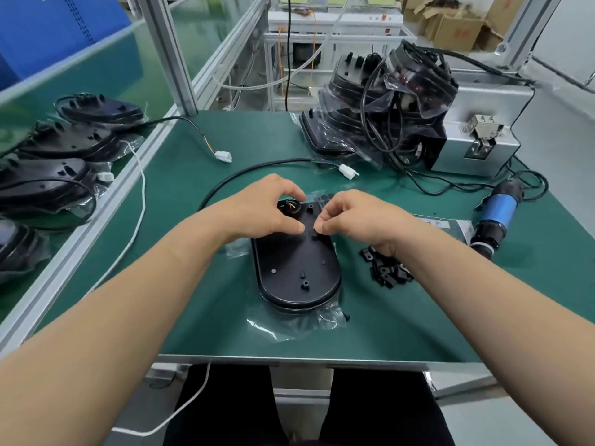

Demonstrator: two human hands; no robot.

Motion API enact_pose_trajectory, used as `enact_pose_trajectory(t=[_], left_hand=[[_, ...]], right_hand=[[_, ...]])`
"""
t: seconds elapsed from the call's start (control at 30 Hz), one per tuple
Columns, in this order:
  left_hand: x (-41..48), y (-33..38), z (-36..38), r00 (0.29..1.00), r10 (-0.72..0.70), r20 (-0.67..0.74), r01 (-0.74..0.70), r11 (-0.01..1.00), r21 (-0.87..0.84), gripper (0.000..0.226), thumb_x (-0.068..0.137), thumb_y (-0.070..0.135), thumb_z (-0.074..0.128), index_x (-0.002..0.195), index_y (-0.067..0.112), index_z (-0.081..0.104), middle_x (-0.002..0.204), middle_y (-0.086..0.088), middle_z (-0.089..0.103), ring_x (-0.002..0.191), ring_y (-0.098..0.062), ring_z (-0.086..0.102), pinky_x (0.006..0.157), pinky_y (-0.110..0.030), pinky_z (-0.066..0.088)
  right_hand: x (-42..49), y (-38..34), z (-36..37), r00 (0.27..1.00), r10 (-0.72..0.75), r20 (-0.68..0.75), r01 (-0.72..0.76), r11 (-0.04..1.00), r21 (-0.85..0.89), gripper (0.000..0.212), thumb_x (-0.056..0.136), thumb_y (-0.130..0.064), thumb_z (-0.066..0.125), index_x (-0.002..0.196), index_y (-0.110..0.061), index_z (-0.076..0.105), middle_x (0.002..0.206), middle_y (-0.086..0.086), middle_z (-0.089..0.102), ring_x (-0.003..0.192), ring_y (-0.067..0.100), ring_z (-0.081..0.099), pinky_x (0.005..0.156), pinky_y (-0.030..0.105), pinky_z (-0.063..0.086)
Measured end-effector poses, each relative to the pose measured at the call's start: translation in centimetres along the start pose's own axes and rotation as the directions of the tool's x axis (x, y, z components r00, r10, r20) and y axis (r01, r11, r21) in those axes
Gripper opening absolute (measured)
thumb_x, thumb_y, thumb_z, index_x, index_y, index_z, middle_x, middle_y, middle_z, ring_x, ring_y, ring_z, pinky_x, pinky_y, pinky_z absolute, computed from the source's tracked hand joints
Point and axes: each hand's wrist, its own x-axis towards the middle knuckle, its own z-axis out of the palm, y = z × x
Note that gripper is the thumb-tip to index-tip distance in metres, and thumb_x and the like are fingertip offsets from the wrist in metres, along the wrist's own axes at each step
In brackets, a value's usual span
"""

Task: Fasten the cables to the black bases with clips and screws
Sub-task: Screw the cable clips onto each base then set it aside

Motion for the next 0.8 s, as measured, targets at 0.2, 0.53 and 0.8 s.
enact_pose_trajectory(t=[0.2, 0.53, 0.8], left_hand=[[0.0, 0.2, 0.5, 1.0, -0.027, -0.007, 0.027, 0.999, 0.032, 0.058, 0.077, 0.031, 0.078, 0.13, 0.029, 0.055, 0.129, 0.001, 0.047, 0.12, -0.021, 0.046, 0.107, -0.039, 0.036], [0.1, 0.9, 1.0, 0.998, -0.048, -0.03, 0.05, 0.997, 0.053, 0.055, 0.08, 0.034, 0.075, 0.13, 0.025, 0.055, 0.13, -0.001, 0.052, 0.12, -0.024, 0.048, 0.109, -0.041, 0.034], [0.3, 1.4, 1.7, 0.994, -0.091, -0.066, 0.096, 0.993, 0.074, 0.055, 0.075, 0.034, 0.077, 0.123, 0.025, 0.052, 0.114, 0.006, 0.054, 0.099, -0.018, 0.05, 0.109, -0.045, 0.032]], right_hand=[[0.1, -0.2, 0.1, 1.0, 0.022, -0.017, -0.022, 0.999, -0.025, 0.013, 0.085, -0.015, 0.073, 0.074, -0.021, 0.071, 0.094, 0.003, 0.073, 0.091, 0.018, 0.062, 0.087, 0.033, 0.048], [0.1, -0.4, 0.4, 1.0, -0.005, -0.012, 0.004, 0.997, -0.078, 0.011, 0.086, -0.016, 0.071, 0.075, -0.019, 0.07, 0.079, 0.0, 0.065, 0.074, 0.015, 0.054, 0.068, 0.028, 0.044], [0.0, -0.4, 0.2, 1.0, -0.014, -0.025, 0.01, 0.992, -0.125, 0.008, 0.087, -0.018, 0.071, 0.079, -0.02, 0.073, 0.066, -0.012, 0.06, 0.059, 0.003, 0.05, 0.042, 0.008, 0.033]])
